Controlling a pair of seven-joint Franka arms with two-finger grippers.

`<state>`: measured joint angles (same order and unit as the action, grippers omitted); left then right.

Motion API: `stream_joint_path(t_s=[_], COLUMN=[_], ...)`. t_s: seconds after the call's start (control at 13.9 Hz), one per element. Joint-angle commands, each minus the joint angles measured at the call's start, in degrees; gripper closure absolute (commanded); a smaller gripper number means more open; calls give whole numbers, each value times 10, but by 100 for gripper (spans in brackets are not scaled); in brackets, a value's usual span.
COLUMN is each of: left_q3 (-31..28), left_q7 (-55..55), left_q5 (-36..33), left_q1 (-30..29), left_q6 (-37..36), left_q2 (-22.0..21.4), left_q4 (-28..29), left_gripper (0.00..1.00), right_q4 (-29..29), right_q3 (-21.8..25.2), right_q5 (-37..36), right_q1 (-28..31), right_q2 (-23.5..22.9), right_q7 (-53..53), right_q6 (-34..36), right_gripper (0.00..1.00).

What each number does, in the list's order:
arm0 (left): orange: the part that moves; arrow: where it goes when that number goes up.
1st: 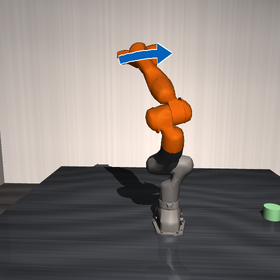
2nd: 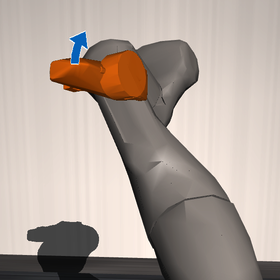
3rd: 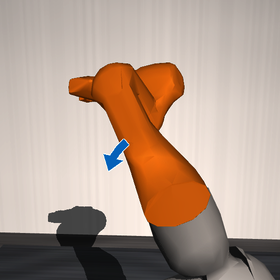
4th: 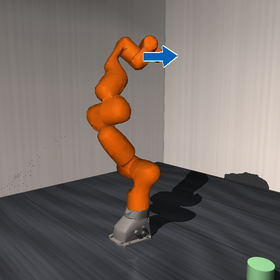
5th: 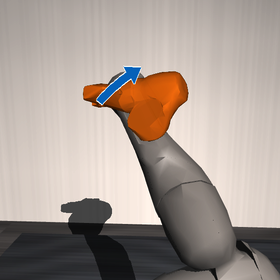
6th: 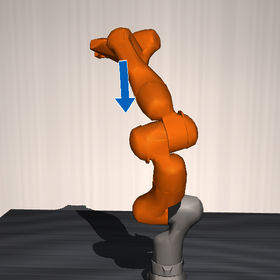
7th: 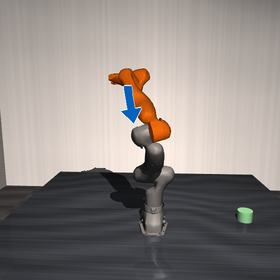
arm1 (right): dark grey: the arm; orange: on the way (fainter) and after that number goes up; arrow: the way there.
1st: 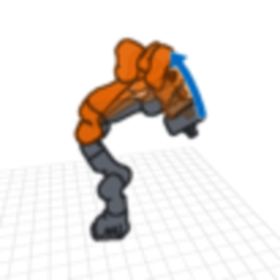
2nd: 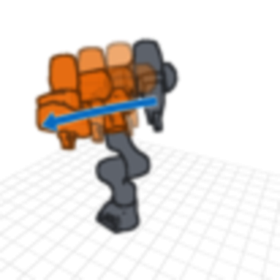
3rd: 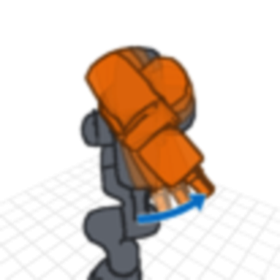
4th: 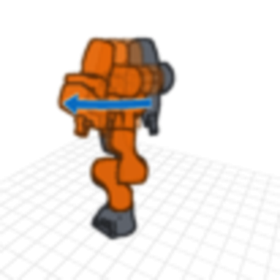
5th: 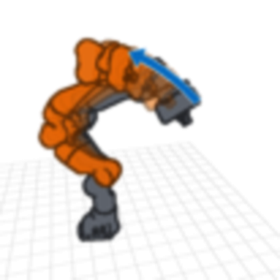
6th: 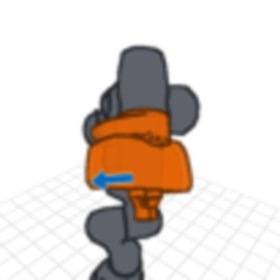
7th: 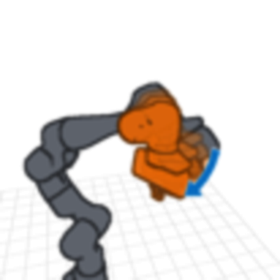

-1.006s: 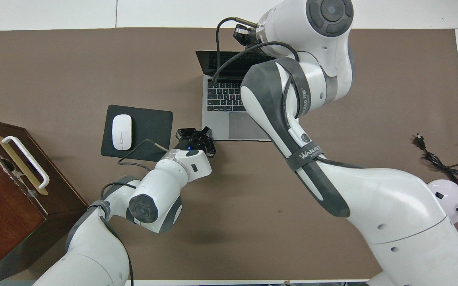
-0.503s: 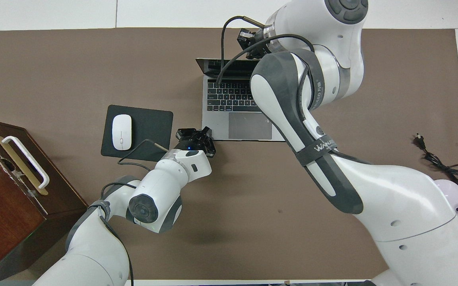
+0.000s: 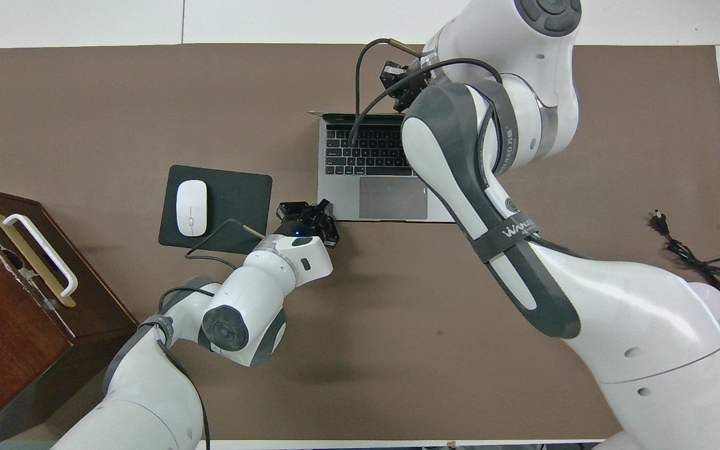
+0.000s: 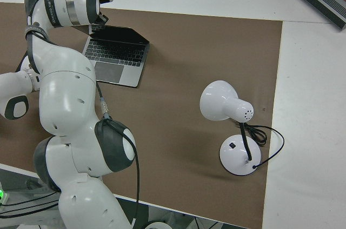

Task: Close laptop with both arms
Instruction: 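Push the laptop screen down toward the keyboard with the right gripper, then press the lowered screen fully shut with the right gripper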

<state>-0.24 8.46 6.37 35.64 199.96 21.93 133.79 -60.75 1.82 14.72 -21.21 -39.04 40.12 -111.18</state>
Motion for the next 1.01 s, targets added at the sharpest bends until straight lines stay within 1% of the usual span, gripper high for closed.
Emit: stream_joint_path(t_s=[0.0,0.29,0.65,0.93], left_q3=[0,0,0,0], left_q7=[9,9,9,9], left_q5=[-7,-6,-7,-7], left_q1=[-7,-7,-7,-7], left_q6=[7,7,7,7], left_q2=[23,23,23,22], left_q4=[-6,-6,-5,-6], left_gripper=[100,100,100,100], right_q4=[-71,-96,-179,-213], right_q3=[-9,-9,-9,-8], right_q5=[15,15,13,11], right_q1=[12,19,20,20], right_q2=[44,57,99,114], right_q7=[2,-10,-41,-50], right_q6=[12,40,40,40], right_gripper=[100,100,100,100])
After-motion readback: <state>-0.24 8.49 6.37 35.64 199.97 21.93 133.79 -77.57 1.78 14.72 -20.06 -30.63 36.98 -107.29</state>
